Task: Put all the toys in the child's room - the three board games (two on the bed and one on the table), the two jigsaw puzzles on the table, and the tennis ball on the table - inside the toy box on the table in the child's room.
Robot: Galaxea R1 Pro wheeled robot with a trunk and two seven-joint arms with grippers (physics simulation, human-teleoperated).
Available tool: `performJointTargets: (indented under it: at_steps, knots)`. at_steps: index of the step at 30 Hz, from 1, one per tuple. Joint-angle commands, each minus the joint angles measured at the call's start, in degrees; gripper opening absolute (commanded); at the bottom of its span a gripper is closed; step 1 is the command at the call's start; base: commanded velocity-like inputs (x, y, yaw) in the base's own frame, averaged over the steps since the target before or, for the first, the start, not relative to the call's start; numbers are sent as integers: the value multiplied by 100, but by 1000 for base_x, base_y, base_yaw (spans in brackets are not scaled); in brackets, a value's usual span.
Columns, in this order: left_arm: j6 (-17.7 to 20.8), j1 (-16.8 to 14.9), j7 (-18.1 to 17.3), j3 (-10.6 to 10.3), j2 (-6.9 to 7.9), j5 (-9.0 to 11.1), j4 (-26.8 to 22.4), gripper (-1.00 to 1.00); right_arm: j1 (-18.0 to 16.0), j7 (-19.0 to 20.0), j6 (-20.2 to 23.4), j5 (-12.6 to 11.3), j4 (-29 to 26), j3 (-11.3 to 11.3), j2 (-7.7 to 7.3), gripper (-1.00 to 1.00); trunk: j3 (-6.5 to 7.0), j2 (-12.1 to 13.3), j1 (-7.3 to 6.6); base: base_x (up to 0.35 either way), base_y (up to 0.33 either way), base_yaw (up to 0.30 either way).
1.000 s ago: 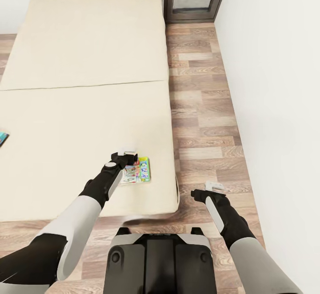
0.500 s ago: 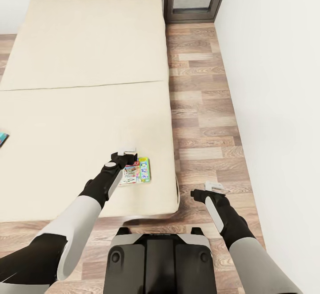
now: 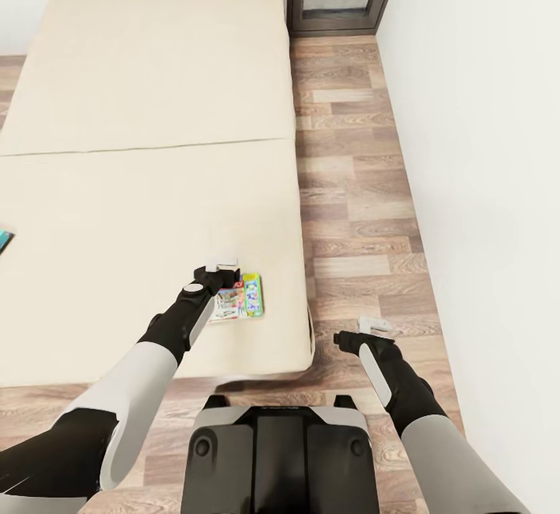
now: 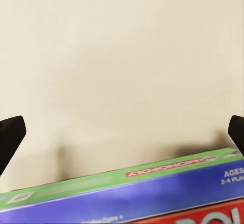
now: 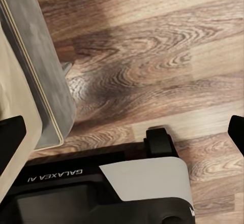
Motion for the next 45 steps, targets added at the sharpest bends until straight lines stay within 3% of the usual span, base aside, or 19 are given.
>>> performJointTargets:
  at_steps: [1,22,45]
  knots:
    - [38,0,56,-23,3,-18,-10,100,-1,-54,17,-60,-8,16,-3,100,-12,-7,2,0,0,0]
    - [87,0,676,-7,-23,46,34,100,-2,-53,18,-60,-7,16,3,100,-35,-7,2,0,0,0]
    - [36,12,736,-57,-33,47,34,100,-3,-54,25,-60,-8,16,-11,100,-83,-7,2,0,0,0]
